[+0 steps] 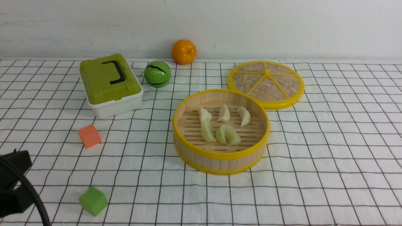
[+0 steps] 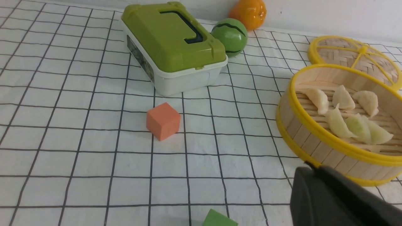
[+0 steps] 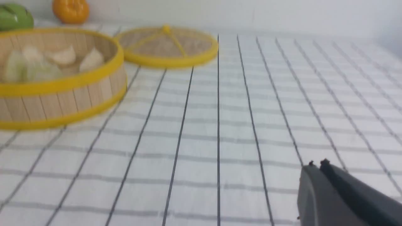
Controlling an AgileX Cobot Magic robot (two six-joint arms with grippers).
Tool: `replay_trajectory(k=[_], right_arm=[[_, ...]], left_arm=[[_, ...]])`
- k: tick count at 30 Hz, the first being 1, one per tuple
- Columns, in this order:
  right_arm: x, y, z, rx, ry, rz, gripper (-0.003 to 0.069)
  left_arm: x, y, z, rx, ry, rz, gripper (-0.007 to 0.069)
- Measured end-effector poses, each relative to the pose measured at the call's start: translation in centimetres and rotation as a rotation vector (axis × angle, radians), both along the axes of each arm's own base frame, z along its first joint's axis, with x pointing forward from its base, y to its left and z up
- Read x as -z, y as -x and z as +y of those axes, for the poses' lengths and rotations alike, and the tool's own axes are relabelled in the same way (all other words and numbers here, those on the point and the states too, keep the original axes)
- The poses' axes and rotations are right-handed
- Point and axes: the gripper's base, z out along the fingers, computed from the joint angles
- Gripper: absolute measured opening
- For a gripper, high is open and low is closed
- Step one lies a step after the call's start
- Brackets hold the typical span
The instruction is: Put the dumplings into the steamer on the table with the white tablecloth.
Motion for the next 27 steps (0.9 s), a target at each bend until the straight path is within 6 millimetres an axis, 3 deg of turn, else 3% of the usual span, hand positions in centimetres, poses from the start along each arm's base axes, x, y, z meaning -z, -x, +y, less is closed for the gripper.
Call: replay_trajectory(k=[27], right_arm=[[0.41, 0.20, 0.08, -0.004, -0.015, 0.068, 0.0038]], left_arm=[[0.00, 0.00, 0.00, 0.000, 0.000, 0.000, -0.0005]])
